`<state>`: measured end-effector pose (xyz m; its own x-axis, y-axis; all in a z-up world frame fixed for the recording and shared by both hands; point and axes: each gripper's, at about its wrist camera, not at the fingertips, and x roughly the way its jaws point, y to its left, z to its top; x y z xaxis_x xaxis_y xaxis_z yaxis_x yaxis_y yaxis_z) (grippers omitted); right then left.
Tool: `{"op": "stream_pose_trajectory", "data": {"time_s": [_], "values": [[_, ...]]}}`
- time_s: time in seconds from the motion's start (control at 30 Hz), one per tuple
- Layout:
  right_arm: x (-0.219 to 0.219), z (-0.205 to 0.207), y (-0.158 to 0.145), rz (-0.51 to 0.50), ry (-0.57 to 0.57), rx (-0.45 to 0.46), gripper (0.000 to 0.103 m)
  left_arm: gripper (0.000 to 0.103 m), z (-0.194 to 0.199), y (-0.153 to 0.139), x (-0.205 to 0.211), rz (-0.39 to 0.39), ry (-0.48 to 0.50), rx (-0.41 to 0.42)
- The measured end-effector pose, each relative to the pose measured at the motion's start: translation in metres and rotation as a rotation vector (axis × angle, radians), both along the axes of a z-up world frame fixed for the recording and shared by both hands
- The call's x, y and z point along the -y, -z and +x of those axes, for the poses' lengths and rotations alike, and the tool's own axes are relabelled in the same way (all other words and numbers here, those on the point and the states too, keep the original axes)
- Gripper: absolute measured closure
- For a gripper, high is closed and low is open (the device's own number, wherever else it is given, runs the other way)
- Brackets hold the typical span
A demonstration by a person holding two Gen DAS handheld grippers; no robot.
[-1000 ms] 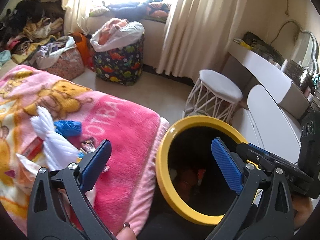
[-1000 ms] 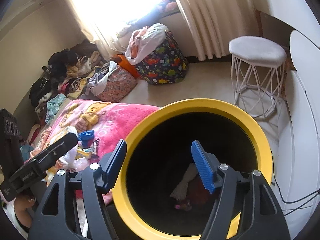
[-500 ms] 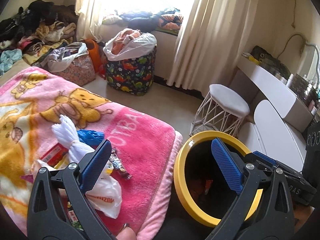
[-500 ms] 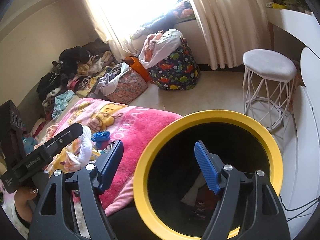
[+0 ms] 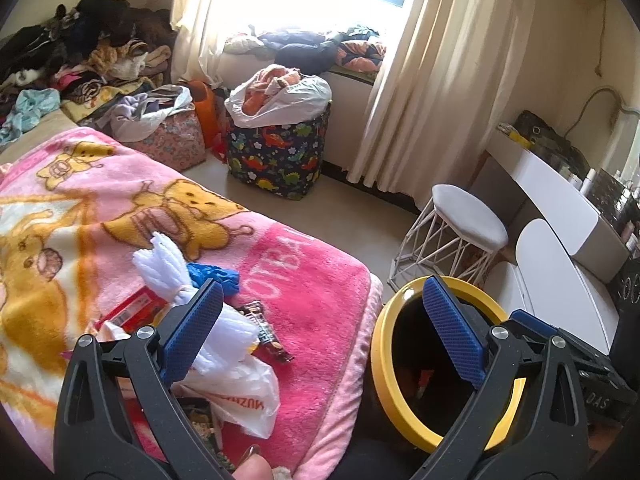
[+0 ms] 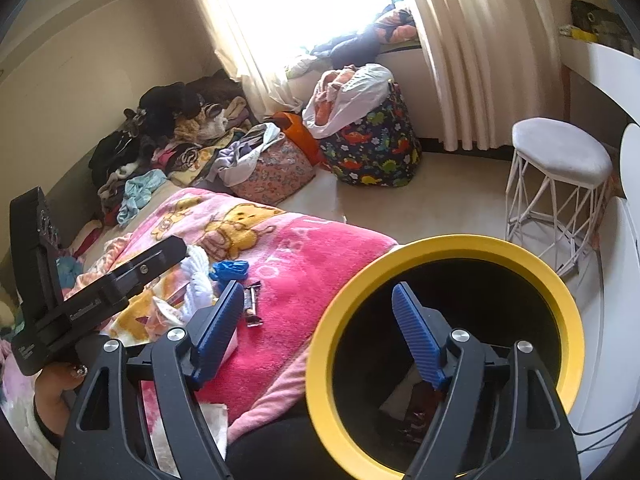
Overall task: Collect trash
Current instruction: 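Move both open tools back to the trash pile on the blanket, then grasp the white foam net with the right tool while the left tool grasps a white plastic bag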
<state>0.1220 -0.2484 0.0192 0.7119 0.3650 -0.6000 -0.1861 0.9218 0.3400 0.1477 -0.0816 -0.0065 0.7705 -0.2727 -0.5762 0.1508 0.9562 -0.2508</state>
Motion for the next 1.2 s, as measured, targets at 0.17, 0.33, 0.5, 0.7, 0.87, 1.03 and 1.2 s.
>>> {"op": "stream_pose_trajectory", "data": {"time_s": [0.17,0.33,0.5,0.7,0.87,1.03,1.2], "values": [[-0.011,0.002,-0.002,-0.008,-0.031,0.006,0.029,0.011,-0.002,-0.002,-0.011,-0.008,-0.020,0.003],[-0.025,0.003,-0.003,-0.018,-0.064,0.009,0.029,0.011,-0.002,-0.002,-0.021,-0.015,-0.038,0.004],[-0.041,0.003,-0.004,-0.026,-0.104,0.015,0.029,0.011,-0.002,-0.001,-0.032,-0.024,-0.059,0.001],[-0.057,0.003,-0.002,-0.032,-0.147,0.006,0.029,0.011,-0.001,-0.002,-0.048,-0.035,-0.088,0.002],[-0.072,0.002,0.000,-0.040,-0.185,-0.001,0.029,0.011,-0.002,-0.002,-0.061,-0.038,-0.121,0.006],[-0.084,0.004,0.004,-0.047,-0.224,-0.017,0.029,0.011,0.001,0.000,-0.080,-0.050,-0.163,0.000],[-0.097,0.004,0.010,-0.054,-0.259,-0.031,0.029,0.011,0.002,0.001,-0.097,-0.061,-0.203,-0.004]]}}
